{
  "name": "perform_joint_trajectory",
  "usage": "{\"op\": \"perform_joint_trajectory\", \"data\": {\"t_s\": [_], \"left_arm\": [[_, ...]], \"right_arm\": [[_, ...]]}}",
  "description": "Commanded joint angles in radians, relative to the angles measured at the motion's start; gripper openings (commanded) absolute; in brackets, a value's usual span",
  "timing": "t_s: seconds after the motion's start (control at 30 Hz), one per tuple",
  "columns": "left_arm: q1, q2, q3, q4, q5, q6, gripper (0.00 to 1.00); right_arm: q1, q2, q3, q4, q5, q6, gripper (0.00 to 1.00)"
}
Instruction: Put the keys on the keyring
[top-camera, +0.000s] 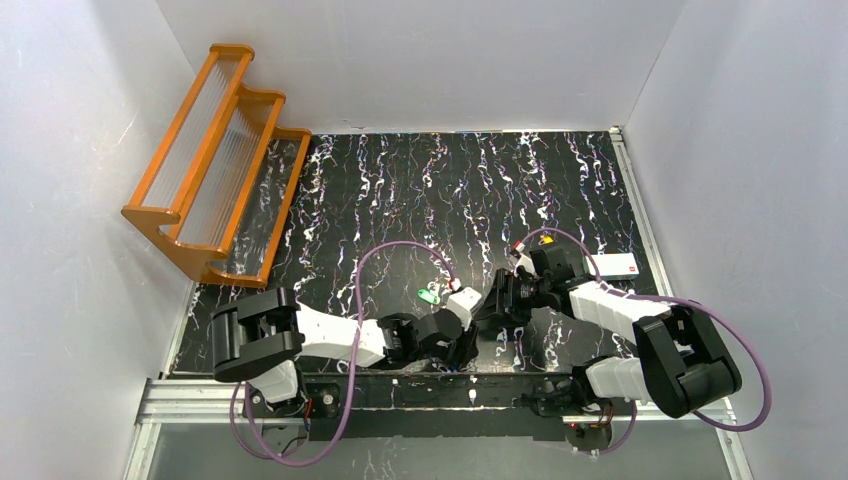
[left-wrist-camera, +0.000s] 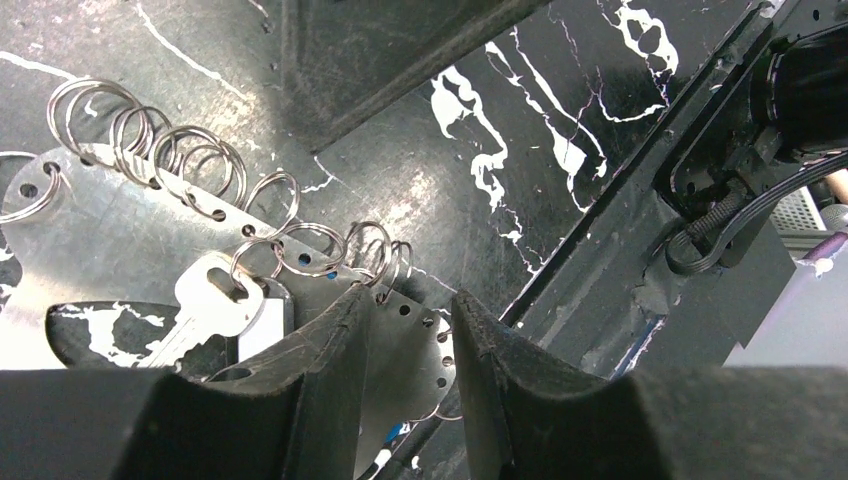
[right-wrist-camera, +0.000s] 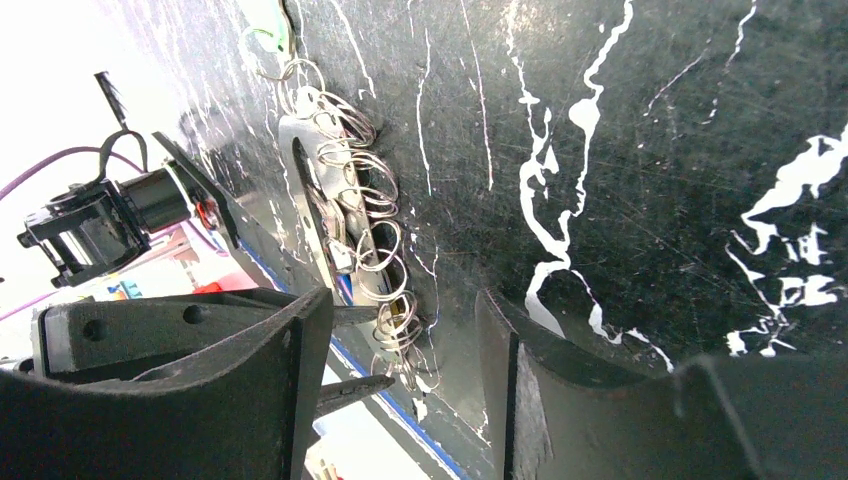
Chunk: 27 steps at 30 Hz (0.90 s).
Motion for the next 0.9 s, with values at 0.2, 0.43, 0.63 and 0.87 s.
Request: {"op": "perform_joint_trajectory", "data": {"t_s": [0.2, 0.43, 0.63, 0.87], "left_arm": [[-0.029, 0.010, 0.061, -0.087, -0.057, 0.036, 0.37], [-0.037, 0.025, 0.083, -0.109, -0.053, 0.043, 0.24], [-0.036, 0.042, 0.094, -0.108, -0.087, 0.055, 0.20], [-0.036, 0.063, 0.108, -0.113, -0.124, 0.078, 0.28]], "right_arm": [[-0.009, 0.005, 0.029, 0.030, -0.030, -0.020, 0.63], [-0.010, 0.008, 0.029, 0.036, -0.040, -0.020, 0.63], [-0.011, 0.008, 0.026, 0.039, -0.046, -0.020, 0.64], [-0.011, 0.005, 0.027, 0.042, -0.057, -0.022, 0.64]]}}
